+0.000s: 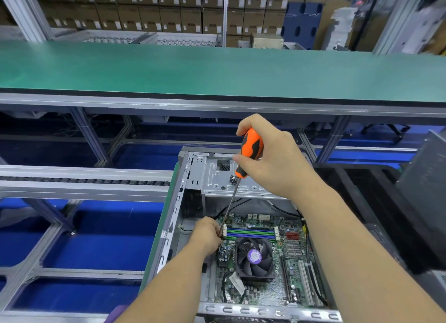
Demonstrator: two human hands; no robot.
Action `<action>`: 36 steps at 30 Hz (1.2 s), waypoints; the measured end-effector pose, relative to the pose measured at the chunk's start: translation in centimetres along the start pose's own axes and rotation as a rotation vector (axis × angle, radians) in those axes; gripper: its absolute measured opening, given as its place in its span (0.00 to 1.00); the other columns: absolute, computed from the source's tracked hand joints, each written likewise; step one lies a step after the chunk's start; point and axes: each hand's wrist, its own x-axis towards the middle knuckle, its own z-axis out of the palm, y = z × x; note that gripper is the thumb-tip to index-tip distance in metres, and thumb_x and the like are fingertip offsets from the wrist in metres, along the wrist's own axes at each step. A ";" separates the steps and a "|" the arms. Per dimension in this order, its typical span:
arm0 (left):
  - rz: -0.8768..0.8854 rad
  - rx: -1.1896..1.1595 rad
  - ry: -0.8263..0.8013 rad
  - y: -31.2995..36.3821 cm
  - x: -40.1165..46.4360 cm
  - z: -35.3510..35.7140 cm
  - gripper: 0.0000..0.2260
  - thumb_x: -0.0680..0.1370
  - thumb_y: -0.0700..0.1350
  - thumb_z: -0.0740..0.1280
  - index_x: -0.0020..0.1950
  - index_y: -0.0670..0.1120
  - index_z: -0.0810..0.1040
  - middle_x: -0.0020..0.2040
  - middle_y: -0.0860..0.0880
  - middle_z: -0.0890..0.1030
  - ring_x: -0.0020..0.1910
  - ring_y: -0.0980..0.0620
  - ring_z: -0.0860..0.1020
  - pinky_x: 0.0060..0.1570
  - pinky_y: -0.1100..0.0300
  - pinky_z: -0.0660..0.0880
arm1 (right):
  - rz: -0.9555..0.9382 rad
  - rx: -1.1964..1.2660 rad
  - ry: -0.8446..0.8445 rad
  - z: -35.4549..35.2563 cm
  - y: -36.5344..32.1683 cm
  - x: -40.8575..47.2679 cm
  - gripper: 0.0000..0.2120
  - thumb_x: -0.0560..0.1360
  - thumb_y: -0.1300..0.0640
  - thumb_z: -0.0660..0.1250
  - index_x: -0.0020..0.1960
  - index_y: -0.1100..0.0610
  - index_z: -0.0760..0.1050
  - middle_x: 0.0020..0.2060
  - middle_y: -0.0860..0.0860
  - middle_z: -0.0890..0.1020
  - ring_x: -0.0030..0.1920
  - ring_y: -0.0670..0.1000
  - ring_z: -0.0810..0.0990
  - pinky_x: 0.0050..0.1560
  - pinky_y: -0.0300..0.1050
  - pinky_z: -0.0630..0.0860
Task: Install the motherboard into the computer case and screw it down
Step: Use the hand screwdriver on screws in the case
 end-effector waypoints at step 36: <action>0.029 -0.041 0.014 -0.6 0.3 0.5 0.09 0.74 0.30 0.69 0.39 0.43 0.80 0.48 0.43 0.83 0.48 0.46 0.81 0.51 0.57 0.79 | -0.005 0.011 -0.027 0.1 -0.1 -0.3 0.19 0.76 0.60 0.73 0.55 0.43 0.68 0.37 0.53 0.79 0.41 0.58 0.83 0.43 0.54 0.81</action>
